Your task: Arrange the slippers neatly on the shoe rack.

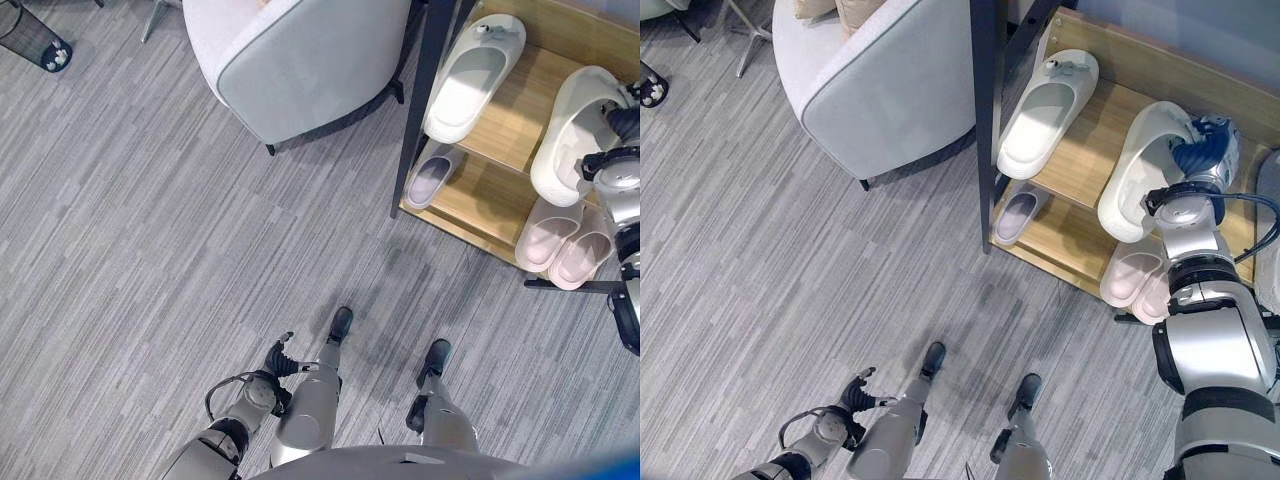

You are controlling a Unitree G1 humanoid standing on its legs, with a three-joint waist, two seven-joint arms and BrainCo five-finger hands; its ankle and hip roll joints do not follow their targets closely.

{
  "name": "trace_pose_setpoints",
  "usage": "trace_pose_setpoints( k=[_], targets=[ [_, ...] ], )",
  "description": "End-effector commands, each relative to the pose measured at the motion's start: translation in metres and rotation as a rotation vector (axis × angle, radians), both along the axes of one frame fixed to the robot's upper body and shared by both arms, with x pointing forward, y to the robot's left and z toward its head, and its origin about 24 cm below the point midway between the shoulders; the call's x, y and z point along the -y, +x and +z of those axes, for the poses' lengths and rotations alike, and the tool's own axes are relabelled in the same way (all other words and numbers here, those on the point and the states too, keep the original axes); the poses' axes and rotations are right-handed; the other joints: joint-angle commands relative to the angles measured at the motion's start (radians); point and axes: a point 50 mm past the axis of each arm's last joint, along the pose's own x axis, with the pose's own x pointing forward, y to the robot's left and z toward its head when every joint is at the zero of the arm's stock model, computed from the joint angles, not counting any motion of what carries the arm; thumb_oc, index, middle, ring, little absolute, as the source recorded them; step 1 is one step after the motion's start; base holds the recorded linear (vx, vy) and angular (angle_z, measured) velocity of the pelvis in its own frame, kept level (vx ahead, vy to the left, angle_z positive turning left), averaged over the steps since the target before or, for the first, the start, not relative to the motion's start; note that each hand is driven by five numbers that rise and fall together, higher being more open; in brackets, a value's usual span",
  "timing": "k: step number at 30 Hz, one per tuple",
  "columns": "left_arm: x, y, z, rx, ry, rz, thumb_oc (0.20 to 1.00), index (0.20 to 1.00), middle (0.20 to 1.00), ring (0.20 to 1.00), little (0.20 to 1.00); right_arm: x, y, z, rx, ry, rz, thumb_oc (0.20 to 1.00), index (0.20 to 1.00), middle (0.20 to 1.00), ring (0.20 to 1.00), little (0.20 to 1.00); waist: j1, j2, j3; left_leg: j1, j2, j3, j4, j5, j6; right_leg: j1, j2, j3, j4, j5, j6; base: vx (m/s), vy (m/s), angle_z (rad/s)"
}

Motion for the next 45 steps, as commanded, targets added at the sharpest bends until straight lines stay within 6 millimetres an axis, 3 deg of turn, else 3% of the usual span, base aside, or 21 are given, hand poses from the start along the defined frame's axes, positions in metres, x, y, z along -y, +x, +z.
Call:
trace_pose_setpoints(
  k=[1, 4, 10, 16, 26, 27, 28, 29, 33, 34, 35, 45],
  targets=[
    [0.018, -0.012, -0.009, -0.050, -0.005, -0.035, 1.000, 1.000, 1.000, 1.000, 1.000, 0.001, -0.005, 0.008, 0.044, -0.081, 0.007, 0.200, 0.200, 0.200, 0.200, 0.200, 0.012, -0.012, -0.026, -0.029, -0.056, 0.030, -0.025, 0.000, -0.028, 0.051, -0.010, -0.019, 0.005, -0.039, 0.060, 0.00, 0.016, -0.03],
    [0.018, -0.013, -0.009, -0.053, -0.010, -0.026, 1.000, 1.000, 1.000, 1.000, 1.000, -0.013, -0.003, 0.023, 0.118, -0.139, 0.038, 0.200, 0.200, 0.200, 0.200, 0.200, 0.012, -0.015, -0.029, -0.024, -0.054, 0.032, -0.025, -0.003, -0.027, 0.056, -0.011, -0.020, 0.005, -0.043, 0.059, 0.01, 0.010, -0.02],
    [0.016, -0.012, -0.010, -0.060, -0.004, -0.028, 1.000, 1.000, 1.000, 1.000, 1.000, -0.022, 0.001, 0.038, 0.161, -0.151, 0.054, 0.200, 0.200, 0.200, 0.200, 0.200, 0.021, -0.027, -0.026, -0.032, -0.056, 0.025, -0.025, -0.002, -0.028, 0.054, -0.012, -0.029, 0.005, -0.044, 0.060, 0.01, 0.001, 0.04],
    [0.013, -0.011, -0.009, -0.063, 0.011, -0.041, 1.000, 1.000, 1.000, 1.000, 1.000, -0.007, 0.001, 0.043, 0.148, -0.059, 0.018, 0.200, 0.200, 0.200, 0.200, 0.200, 0.040, -0.040, -0.022, -0.058, -0.061, 0.016, -0.025, 0.004, -0.033, 0.041, -0.014, -0.047, 0.005, -0.044, 0.064, 0.01, 0.009, 0.09],
    [0.008, -0.004, -0.006, -0.049, 0.025, -0.034, 1.000, 1.000, 1.000, 1.000, 1.000, -0.002, 0.001, 0.054, 0.148, -0.034, -0.001, 0.200, 0.200, 0.200, 0.200, 0.200, 0.061, -0.065, -0.017, -0.088, -0.073, -0.007, -0.025, 0.007, -0.036, 0.031, -0.013, -0.077, 0.005, -0.043, 0.069, 0.03, 0.008, 0.10],
    [0.007, -0.004, -0.006, -0.049, 0.027, -0.034, 1.000, 1.000, 1.000, 1.000, 1.000, -0.001, 0.001, 0.055, 0.148, -0.026, -0.005, 0.200, 0.200, 0.200, 0.200, 0.200, 0.063, -0.073, -0.018, -0.081, -0.066, -0.007, -0.025, -0.016, -0.042, 0.039, -0.007, -0.072, 0.005, -0.066, 0.071, 0.01, -0.009, 0.18],
    [0.007, -0.003, -0.005, -0.046, 0.028, -0.037, 1.000, 1.000, 1.000, 1.000, 1.000, 0.001, 0.000, 0.056, 0.154, -0.017, -0.012, 0.200, 0.200, 0.200, 0.200, 0.200, 0.066, -0.072, -0.013, -0.094, -0.073, -0.011, -0.025, 0.008, -0.037, 0.028, -0.009, -0.081, 0.005, -0.045, 0.068, 0.07, -0.062, 0.18],
    [0.006, -0.002, -0.005, -0.047, 0.030, -0.033, 1.000, 1.000, 1.000, 1.000, 1.000, 0.001, 0.000, 0.057, 0.151, -0.019, -0.013, 0.200, 0.200, 0.200, 0.200, 0.200, 0.065, -0.079, -0.016, -0.087, -0.067, -0.010, -0.025, -0.014, -0.044, 0.035, -0.004, -0.073, 0.005, -0.066, 0.072, 0.00, 0.000, 0.09],
    [0.002, -0.001, -0.004, -0.043, 0.040, -0.018, 1.000, 1.000, 1.000, 1.000, 1.000, 0.004, 0.000, 0.058, 0.157, 0.005, -0.031, 0.200, 0.200, 0.200, 0.200, 0.200, 0.068, -0.096, -0.016, -0.098, -0.064, -0.012, -0.025, -0.016, -0.048, 0.024, 0.000, -0.071, 0.005, -0.065, 0.074, 0.02, -0.013, 0.01],
    [0.002, -0.001, -0.004, -0.043, 0.042, -0.017, 1.000, 1.000, 1.000, 1.000, 1.000, 0.006, -0.001, 0.059, 0.169, 0.026, -0.037, 0.787, 0.787, 0.787, 0.787, 0.787, 0.069, -0.099, -0.016, -0.100, -0.064, -0.014, -0.025, -0.016, -0.048, 0.023, 0.001, -0.072, 0.005, -0.066, 0.074, 0.00, 0.000, 0.00],
    [0.002, -0.001, -0.004, -0.044, 0.041, -0.012, 1.000, 1.000, 1.000, 1.000, 1.000, 0.006, -0.001, 0.058, 0.181, 0.048, -0.037, 1.000, 1.000, 1.000, 1.000, 1.000, 0.069, -0.100, -0.016, -0.102, -0.064, -0.014, -0.025, -0.016, -0.049, 0.021, 0.001, -0.073, 0.005, -0.066, 0.075, 0.00, 0.000, 0.00],
    [0.000, -0.012, -0.009, -0.073, 0.012, 0.032, 1.000, 1.000, 1.000, 1.000, 1.000, 0.024, -0.011, 0.051, 0.230, 0.197, -0.072, 1.000, 1.000, 1.000, 1.000, 1.000, 0.085, -0.114, -0.023, -0.110, -0.068, -0.033, -0.025, -0.017, -0.048, 0.020, 0.007, -0.084, 0.005, -0.071, 0.074, 0.01, -0.003, 0.07]
  ],
)
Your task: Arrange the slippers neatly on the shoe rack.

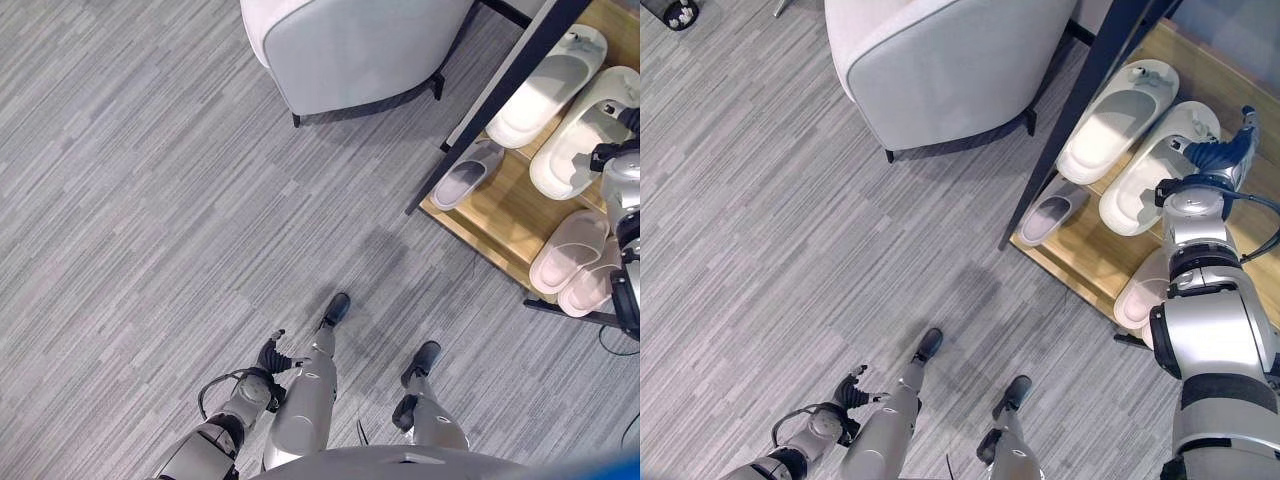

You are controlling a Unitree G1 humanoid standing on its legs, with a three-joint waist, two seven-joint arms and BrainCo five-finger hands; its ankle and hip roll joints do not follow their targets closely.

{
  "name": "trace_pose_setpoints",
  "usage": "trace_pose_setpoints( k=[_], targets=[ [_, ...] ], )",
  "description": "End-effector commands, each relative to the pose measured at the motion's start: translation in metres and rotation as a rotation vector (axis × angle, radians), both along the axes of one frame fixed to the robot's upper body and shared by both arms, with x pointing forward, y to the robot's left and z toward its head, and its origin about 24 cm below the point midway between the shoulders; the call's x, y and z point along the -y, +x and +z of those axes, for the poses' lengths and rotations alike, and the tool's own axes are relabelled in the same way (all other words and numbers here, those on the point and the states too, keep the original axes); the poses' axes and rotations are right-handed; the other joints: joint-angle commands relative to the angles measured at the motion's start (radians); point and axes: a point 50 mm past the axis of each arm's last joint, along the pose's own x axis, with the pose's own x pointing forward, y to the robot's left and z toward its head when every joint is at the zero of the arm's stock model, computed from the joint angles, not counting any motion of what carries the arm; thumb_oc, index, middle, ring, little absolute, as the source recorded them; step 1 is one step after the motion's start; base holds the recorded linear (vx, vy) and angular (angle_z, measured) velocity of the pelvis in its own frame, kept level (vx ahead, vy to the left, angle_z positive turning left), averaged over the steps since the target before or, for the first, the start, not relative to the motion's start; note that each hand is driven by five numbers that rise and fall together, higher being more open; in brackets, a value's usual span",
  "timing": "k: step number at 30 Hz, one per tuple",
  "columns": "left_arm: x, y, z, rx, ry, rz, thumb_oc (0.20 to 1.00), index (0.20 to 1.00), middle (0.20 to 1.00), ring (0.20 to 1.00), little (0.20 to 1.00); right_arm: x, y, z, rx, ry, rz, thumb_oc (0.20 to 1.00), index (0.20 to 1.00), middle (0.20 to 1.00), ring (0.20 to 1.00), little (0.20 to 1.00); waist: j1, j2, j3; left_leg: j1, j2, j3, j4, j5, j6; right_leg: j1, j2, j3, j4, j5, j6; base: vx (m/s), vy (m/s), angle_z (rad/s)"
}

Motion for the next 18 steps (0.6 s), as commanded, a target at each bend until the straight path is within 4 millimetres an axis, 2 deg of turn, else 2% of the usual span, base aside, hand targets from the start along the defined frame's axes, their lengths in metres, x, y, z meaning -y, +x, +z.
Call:
trace_pose_setpoints(
  k=[1, 4, 10, 11, 12, 13, 14, 18],
  targets=[
    [0.012, -0.015, -0.011, -0.074, -0.010, -0.015, 1.000, 1.000, 1.000, 1.000, 1.000, 0.009, -0.008, 0.051, 0.157, -0.077, -0.008, 1.000, 1.000, 1.000, 1.000, 1.000, 0.024, -0.035, 0.020, 0.049, -0.048, 0.075, -0.070, -0.049, -0.029, 0.092, 0.002, 0.021, 0.005, -0.082, 0.078, 0.00, 0.000, 0.00],
    [0.011, -0.020, -0.014, -0.100, -0.015, 0.004, 1.000, 1.000, 1.000, 1.000, 1.000, -0.001, -0.003, 0.052, 0.153, -0.105, 0.019, 1.000, 1.000, 1.000, 1.000, 1.000, 0.019, -0.034, 0.017, 0.059, -0.047, 0.079, -0.070, -0.050, -0.027, 0.097, 0.003, 0.027, 0.005, -0.080, 0.077, 0.00, 0.000, 0.00],
    [0.013, -0.019, -0.014, -0.102, -0.038, 0.014, 1.000, 1.000, 1.000, 1.000, 1.000, -0.004, -0.002, 0.057, 0.164, -0.128, 0.018, 1.000, 1.000, 1.000, 1.000, 1.000, 0.004, -0.029, 0.011, 0.064, -0.046, 0.086, -0.070, -0.050, -0.027, 0.101, 0.002, 0.032, 0.005, -0.079, 0.076, -0.02, 0.012, 0.00],
    [0.013, -0.019, -0.014, -0.103, -0.044, 0.015, 1.000, 1.000, 1.000, 1.000, 1.000, -0.006, -0.001, 0.057, 0.159, -0.138, 0.025, 1.000, 1.000, 1.000, 1.000, 1.000, 0.000, -0.025, 0.011, 0.054, -0.051, 0.084, -0.070, -0.025, -0.022, 0.091, -0.005, 0.022, 0.005, -0.056, 0.074, -0.08, 0.062, -0.01],
    [0.012, -0.019, -0.014, -0.104, -0.045, 0.019, 1.000, 1.000, 1.000, 1.000, 1.000, -0.008, 0.000, 0.057, 0.150, -0.148, 0.029, 1.000, 1.000, 1.000, 1.000, 1.000, -0.003, -0.025, 0.010, 0.054, -0.050, 0.086, -0.070, -0.025, -0.022, 0.091, -0.004, 0.023, 0.005, -0.056, 0.074, 0.00, 0.000, 0.00],
    [0.012, -0.019, -0.014, -0.107, -0.047, 0.023, 1.000, 1.000, 1.000, 1.000, 1.000, -0.010, 0.001, 0.056, 0.140, -0.161, 0.036, 1.000, 1.000, 1.000, 1.000, 1.000, -0.006, -0.029, 0.005, 0.065, -0.043, 0.089, -0.070, -0.049, -0.027, 0.100, 0.001, 0.034, 0.005, -0.077, 0.077, 0.00, 0.000, 0.00],
    [0.012, -0.019, -0.013, -0.107, -0.047, 0.022, 1.000, 1.000, 1.000, 1.000, 1.000, -0.010, 0.002, 0.057, 0.123, -0.182, 0.036, 1.000, 1.000, 1.000, 1.000, 1.000, -0.007, -0.026, 0.009, 0.055, -0.048, 0.089, -0.070, -0.024, -0.023, 0.089, -0.005, 0.027, 0.005, -0.054, 0.074, 0.00, 0.000, 0.00],
    [0.010, -0.016, -0.012, -0.102, -0.053, 0.026, 1.000, 1.000, 1.000, 1.000, 1.000, -0.010, 0.003, 0.055, 0.081, -0.189, 0.045, 1.000, 1.000, 1.000, 1.000, 1.000, -0.014, -0.026, 0.008, 0.050, -0.047, 0.094, -0.070, -0.023, -0.023, 0.082, -0.005, 0.031, 0.005, -0.050, 0.075, -0.02, 0.016, 0.00]
  ],
)
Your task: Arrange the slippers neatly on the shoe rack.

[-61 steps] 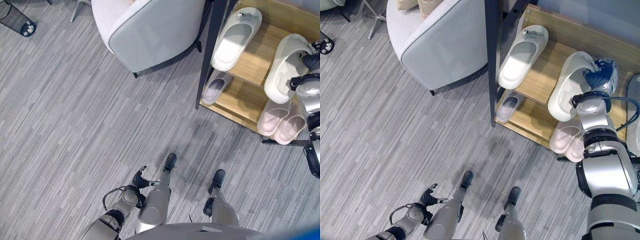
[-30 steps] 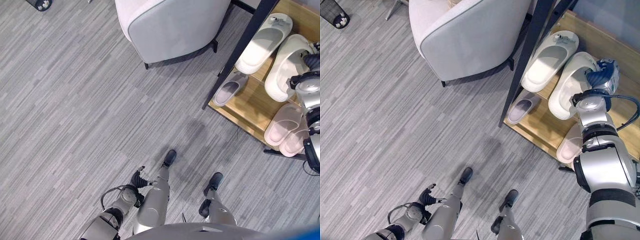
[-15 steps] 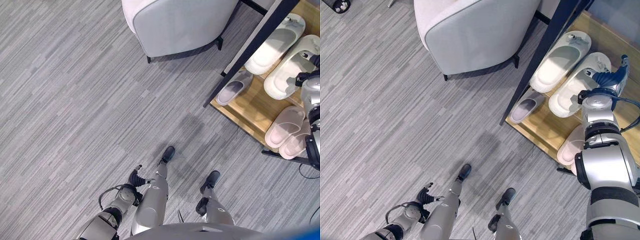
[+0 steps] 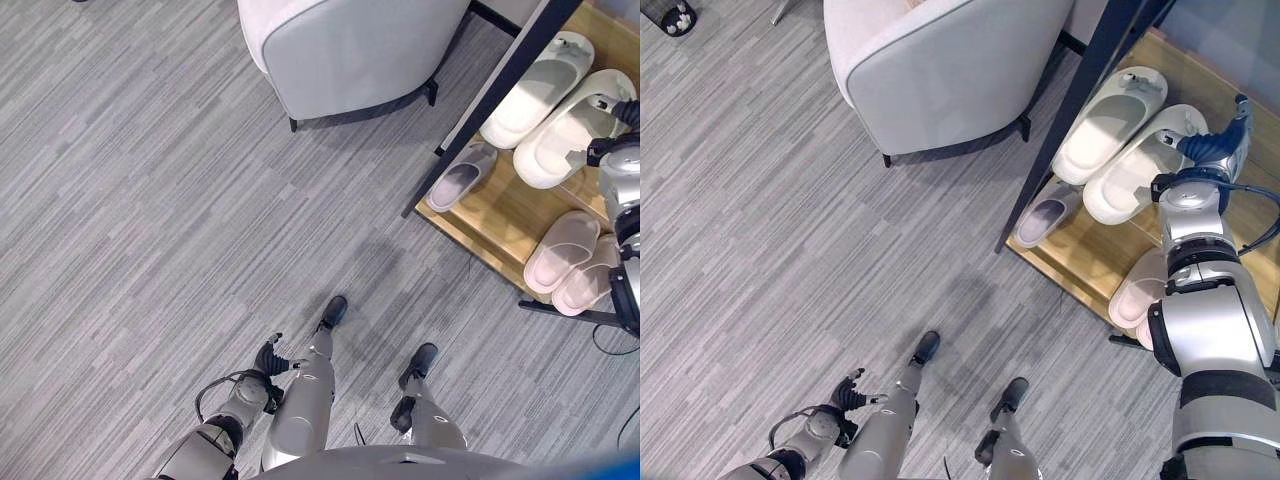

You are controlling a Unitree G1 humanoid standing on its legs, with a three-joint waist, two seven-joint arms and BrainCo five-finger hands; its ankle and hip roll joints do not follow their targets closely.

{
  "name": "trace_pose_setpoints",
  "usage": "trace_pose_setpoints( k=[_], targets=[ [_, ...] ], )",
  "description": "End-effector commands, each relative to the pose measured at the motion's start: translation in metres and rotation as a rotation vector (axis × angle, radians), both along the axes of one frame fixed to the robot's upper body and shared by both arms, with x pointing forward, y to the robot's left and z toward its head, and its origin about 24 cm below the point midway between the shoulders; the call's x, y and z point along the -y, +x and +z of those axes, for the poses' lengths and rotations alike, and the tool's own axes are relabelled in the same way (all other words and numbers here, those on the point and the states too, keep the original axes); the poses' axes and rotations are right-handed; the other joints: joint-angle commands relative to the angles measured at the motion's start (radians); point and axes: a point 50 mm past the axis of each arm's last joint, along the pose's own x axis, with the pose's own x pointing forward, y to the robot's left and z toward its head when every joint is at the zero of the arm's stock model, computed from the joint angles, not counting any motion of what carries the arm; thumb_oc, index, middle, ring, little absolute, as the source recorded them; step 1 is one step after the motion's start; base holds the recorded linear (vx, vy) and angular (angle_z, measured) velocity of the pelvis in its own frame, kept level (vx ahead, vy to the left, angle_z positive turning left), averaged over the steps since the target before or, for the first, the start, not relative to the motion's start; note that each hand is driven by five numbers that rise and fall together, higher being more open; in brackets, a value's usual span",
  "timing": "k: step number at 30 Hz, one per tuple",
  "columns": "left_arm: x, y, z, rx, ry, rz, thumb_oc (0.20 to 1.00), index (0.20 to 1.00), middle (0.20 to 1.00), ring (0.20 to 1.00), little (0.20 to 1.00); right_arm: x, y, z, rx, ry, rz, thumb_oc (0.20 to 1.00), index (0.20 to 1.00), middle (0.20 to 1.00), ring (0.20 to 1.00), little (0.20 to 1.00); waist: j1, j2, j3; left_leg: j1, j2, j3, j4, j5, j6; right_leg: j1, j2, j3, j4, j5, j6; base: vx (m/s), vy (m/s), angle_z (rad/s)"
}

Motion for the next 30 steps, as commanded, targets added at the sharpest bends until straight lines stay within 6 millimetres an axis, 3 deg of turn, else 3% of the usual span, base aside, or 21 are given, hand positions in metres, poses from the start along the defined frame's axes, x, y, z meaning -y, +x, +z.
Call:
trace_pose_setpoints(
  k=[1, 9, 11, 14, 18, 24, 30],
  targets=[
    [0.014, -0.010, -0.009, -0.063, -0.035, 0.002, 1.000, 1.000, 1.000, 1.000, 1.000, 0.000, -0.002, 0.045, 0.106, -0.073, 0.010, 1.000, 1.000, 1.000, 1.000, 1.000, 0.014, -0.021, 0.011, 0.029, -0.045, 0.090, -0.068, -0.031, -0.024, 0.064, -0.001, 0.030, 0.005, -0.057, 0.073, -0.02, -0.007, -0.04],
    [0.014, -0.013, -0.010, -0.075, -0.039, 0.002, 1.000, 1.000, 1.000, 1.000, 1.000, -0.001, -0.001, 0.049, 0.073, -0.134, 0.001, 1.000, 1.000, 1.000, 1.000, 1.000, 0.007, -0.002, -0.007, 0.028, -0.052, 0.098, -0.068, -0.030, -0.026, 0.065, -0.011, 0.028, 0.005, -0.053, 0.077, 0.00, 0.005, -0.03],
    [0.011, 0.003, -0.004, -0.047, -0.043, 0.029, 1.000, 1.000, 1.000, 1.000, 1.000, -0.019, 0.007, 0.056, 0.092, -0.138, 0.050, 1.000, 1.000, 1.000, 1.000, 1.000, -0.007, -0.002, -0.014, 0.026, -0.052, 0.099, -0.068, -0.033, -0.025, 0.058, -0.012, 0.031, 0.005, -0.052, 0.078, -0.01, 0.016, 0.00],
    [0.005, -0.020, -0.013, -0.102, -0.036, 0.052, 1.000, 1.000, 1.000, 1.000, 1.000, -0.001, -0.001, 0.056, 0.096, -0.087, -0.006, 1.000, 1.000, 1.000, 1.000, 1.000, 0.002, -0.007, -0.024, 0.018, -0.056, 0.093, -0.068, -0.033, -0.025, 0.055, -0.012, 0.024, 0.005, -0.053, 0.078, 0.00, -0.007, -0.05],
    [-0.003, -0.033, -0.017, -0.141, -0.021, 0.058, 1.000, 1.000, 1.000, 1.000, 1.000, 0.010, -0.008, 0.058, 0.136, -0.043, -0.015, 1.000, 1.000, 1.000, 1.000, 1.000, 0.001, -0.012, -0.028, 0.012, -0.059, 0.095, -0.068, -0.033, -0.025, 0.050, -0.014, 0.029, 0.005, -0.049, 0.079, -0.01, -0.008, 0.06],
    [-0.009, -0.044, -0.020, -0.176, -0.011, 0.079, 1.000, 1.000, 1.000, 1.000, 1.000, 0.000, -0.005, 0.052, 0.205, -0.002, 0.087, 1.000, 1.000, 1.000, 1.000, 1.000, -0.006, -0.010, -0.032, 0.025, -0.055, 0.100, -0.068, -0.038, -0.024, 0.059, -0.016, 0.035, 0.005, -0.051, 0.077, 0.00, 0.000, 0.00],
    [-0.008, -0.043, -0.020, -0.177, -0.036, 0.111, 1.000, 1.000, 1.000, 1.000, 1.000, -0.006, -0.011, 0.027, 0.232, -0.043, 0.122, 1.000, 1.000, 1.000, 1.000, 1.000, -0.030, -0.004, -0.037, 0.061, -0.050, 0.107, -0.068, -0.051, -0.016, 0.093, -0.021, 0.032, 0.005, -0.054, 0.076, 0.00, 0.000, 0.00]
  ],
)
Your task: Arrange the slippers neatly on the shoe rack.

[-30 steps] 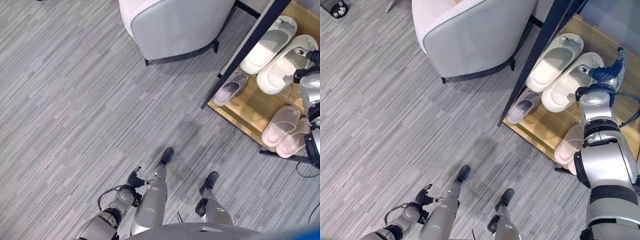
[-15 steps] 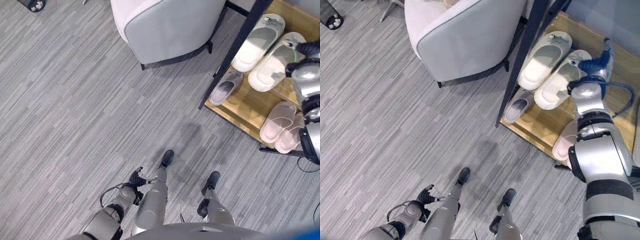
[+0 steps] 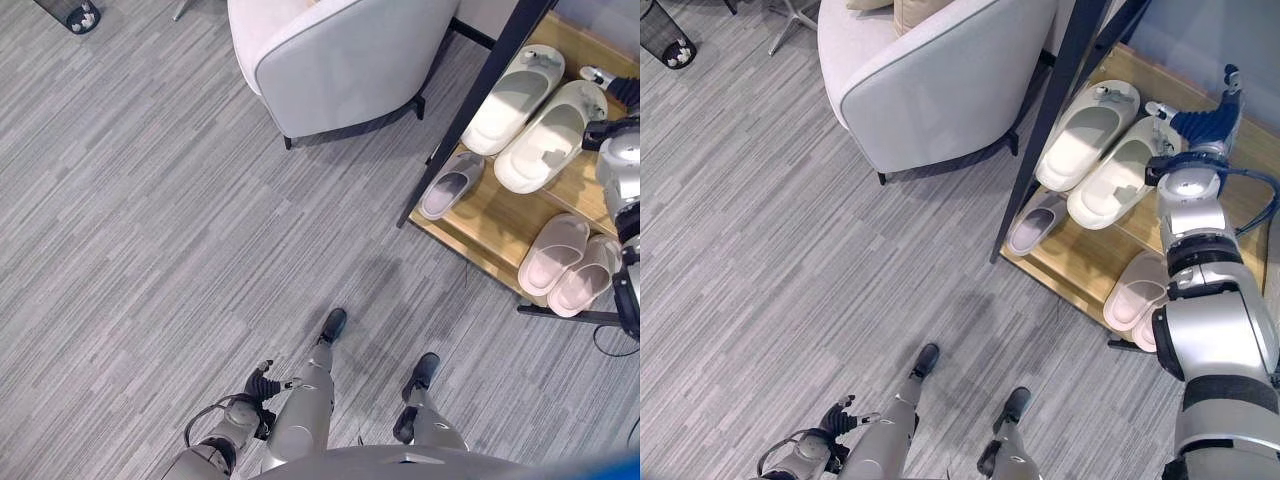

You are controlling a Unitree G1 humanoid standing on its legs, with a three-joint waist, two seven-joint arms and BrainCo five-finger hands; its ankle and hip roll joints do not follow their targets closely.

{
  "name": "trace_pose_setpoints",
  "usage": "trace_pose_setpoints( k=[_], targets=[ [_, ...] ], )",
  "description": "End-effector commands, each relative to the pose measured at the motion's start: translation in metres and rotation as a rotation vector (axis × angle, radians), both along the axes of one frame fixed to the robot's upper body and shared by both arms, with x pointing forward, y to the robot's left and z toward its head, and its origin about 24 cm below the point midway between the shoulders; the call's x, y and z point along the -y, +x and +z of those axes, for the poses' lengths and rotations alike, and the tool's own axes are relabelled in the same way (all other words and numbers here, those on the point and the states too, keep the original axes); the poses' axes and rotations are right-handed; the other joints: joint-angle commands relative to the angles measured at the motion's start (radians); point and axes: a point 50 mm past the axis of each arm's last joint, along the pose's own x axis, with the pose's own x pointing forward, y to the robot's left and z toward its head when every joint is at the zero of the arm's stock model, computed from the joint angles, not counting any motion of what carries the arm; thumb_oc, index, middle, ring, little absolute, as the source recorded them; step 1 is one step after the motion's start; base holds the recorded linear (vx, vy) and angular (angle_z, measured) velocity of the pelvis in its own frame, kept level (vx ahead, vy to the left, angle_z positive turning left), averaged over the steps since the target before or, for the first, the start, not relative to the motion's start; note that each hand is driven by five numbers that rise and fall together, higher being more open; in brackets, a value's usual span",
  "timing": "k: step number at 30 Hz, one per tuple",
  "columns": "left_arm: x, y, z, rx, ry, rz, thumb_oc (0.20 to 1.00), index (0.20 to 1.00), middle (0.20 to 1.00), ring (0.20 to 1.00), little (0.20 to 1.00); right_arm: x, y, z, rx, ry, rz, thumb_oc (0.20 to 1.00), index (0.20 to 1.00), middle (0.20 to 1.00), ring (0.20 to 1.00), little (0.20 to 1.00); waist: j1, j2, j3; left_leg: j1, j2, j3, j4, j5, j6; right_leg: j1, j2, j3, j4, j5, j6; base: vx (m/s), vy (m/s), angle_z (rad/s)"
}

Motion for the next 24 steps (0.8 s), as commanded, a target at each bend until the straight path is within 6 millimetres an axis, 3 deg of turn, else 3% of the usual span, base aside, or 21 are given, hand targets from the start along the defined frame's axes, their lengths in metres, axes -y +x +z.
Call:
trace_pose_setpoints(
  k=[1, 6, 8, 12, 13, 19, 22, 24],
  targets=[
    [0.006, -0.007, -0.006, -0.062, -0.009, 0.007, 1.000, 1.000, 1.000, 1.000, 1.000, 0.017, -0.018, 0.008, 0.082, -0.108, -0.086, 1.000, 1.000, 1.000, 1.000, 1.000, -0.014, -0.013, 0.028, 0.074, -0.049, 0.093, -0.058, -0.059, -0.013, 0.116, -0.018, 0.020, 0.005, -0.062, 0.074, 0.00, 0.000, 0.00],
    [0.004, -0.010, -0.007, -0.081, -0.006, -0.001, 1.000, 1.000, 1.000, 1.000, 1.000, 0.043, -0.038, -0.028, -0.028, -0.110, -0.189, 1.000, 1.000, 1.000, 1.000, 1.000, -0.042, 0.000, 0.009, 0.121, -0.045, 0.109, -0.058, -0.070, -0.004, 0.158, -0.026, 0.021, 0.005, -0.064, 0.074, 0.00, -0.026, -0.07],
    [0.003, -0.013, -0.008, -0.090, -0.004, 0.002, 1.000, 1.000, 1.000, 1.000, 1.000, 0.045, -0.039, -0.034, -0.056, -0.114, -0.190, 1.000, 1.000, 1.000, 1.000, 1.000, -0.051, 0.004, 0.004, 0.128, -0.043, 0.119, -0.058, -0.071, -0.002, 0.160, -0.027, 0.029, 0.005, -0.063, 0.075, -0.04, -0.017, -0.18],
    [0.001, -0.030, -0.013, -0.147, -0.012, 0.017, 1.000, 1.000, 1.000, 1.000, 1.000, 0.023, -0.033, -0.060, -0.122, -0.118, -0.049, 1.000, 1.000, 1.000, 1.000, 1.000, -0.074, 0.010, -0.012, 0.173, -0.026, 0.156, -0.058, -0.081, 0.003, 0.180, -0.021, 0.060, 0.005, -0.066, 0.068, -0.02, -0.027, -0.23],
    [0.002, -0.037, -0.015, -0.171, -0.020, 0.011, 1.000, 1.000, 1.000, 1.000, 1.000, 0.012, -0.033, -0.076, -0.161, -0.108, 0.026, 1.000, 1.000, 1.000, 1.000, 1.000, -0.083, 0.009, -0.023, 0.198, -0.019, 0.168, -0.058, -0.086, 0.005, 0.200, -0.017, 0.066, 0.005, -0.071, 0.066, 0.03, -0.034, -0.22],
    [0.003, -0.054, -0.020, -0.231, -0.040, -0.008, 1.000, 1.000, 1.000, 1.000, 1.000, -0.008, -0.056, -0.135, -0.284, -0.068, 0.183, 1.000, 1.000, 1.000, 1.000, 1.000, -0.123, 0.008, -0.070, 0.323, -0.003, 0.213, -0.058, -0.132, 0.021, 0.295, -0.009, 0.084, 0.005, -0.101, 0.062, 0.08, 0.012, -0.12],
    [-0.006, -0.080, -0.023, -0.306, -0.034, 0.010, 1.000, 1.000, 1.000, 1.000, 1.000, -0.024, -0.068, -0.157, -0.371, -0.104, 0.303, 1.000, 1.000, 1.000, 1.000, 1.000, -0.140, 0.001, -0.092, 0.455, 0.004, 0.285, -0.058, -0.188, 0.053, 0.352, 0.000, 0.170, 0.012, -0.110, 0.062, 0.17, 0.097, -0.46],
    [-0.009, -0.092, -0.025, -0.342, -0.033, 0.017, 1.000, 1.000, 1.000, 1.000, 1.000, -0.031, -0.071, -0.161, -0.384, -0.115, 0.347, 1.000, 1.000, 1.000, 1.000, 1.000, -0.146, 0.003, -0.091, 0.505, 0.003, 0.314, -0.058, -0.203, 0.066, 0.360, 0.002, 0.213, 0.039, -0.121, 0.065, 0.12, 0.102, -0.98]
  ],
)
